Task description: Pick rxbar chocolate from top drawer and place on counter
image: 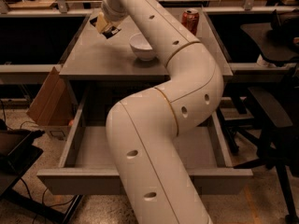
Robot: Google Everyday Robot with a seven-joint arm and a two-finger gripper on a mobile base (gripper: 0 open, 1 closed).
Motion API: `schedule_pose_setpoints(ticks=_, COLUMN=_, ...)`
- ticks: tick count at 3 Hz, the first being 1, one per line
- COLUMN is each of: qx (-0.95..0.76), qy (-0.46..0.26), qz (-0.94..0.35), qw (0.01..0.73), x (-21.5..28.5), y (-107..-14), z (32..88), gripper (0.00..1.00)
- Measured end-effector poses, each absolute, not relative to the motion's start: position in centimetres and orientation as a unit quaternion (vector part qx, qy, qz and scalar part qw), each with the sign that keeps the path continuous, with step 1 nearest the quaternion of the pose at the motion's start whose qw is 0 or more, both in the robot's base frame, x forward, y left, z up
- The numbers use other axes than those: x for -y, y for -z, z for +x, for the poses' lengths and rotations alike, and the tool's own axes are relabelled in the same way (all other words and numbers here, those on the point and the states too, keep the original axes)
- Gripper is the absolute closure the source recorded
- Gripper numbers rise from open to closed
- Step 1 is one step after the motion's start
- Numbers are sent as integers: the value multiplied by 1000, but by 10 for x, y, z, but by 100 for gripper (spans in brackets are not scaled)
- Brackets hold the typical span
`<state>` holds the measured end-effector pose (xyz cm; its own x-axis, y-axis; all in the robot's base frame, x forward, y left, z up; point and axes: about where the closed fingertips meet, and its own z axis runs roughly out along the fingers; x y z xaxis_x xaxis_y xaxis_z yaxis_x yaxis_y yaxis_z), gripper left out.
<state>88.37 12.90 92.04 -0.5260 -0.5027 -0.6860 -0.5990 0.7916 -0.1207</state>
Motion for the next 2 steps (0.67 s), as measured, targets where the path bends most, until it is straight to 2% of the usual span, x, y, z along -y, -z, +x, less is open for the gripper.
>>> schedule_pose_setpoints(ticks=1, qx=-873, qy=-66, qz=-315, qw=367, x=-131, y=-916, z=884, gripper=82)
schedule_pose_setpoints(ticks=2, qx=-873, qy=-66, qz=-316, qw=364, x=-132, y=-912, z=884, gripper=59)
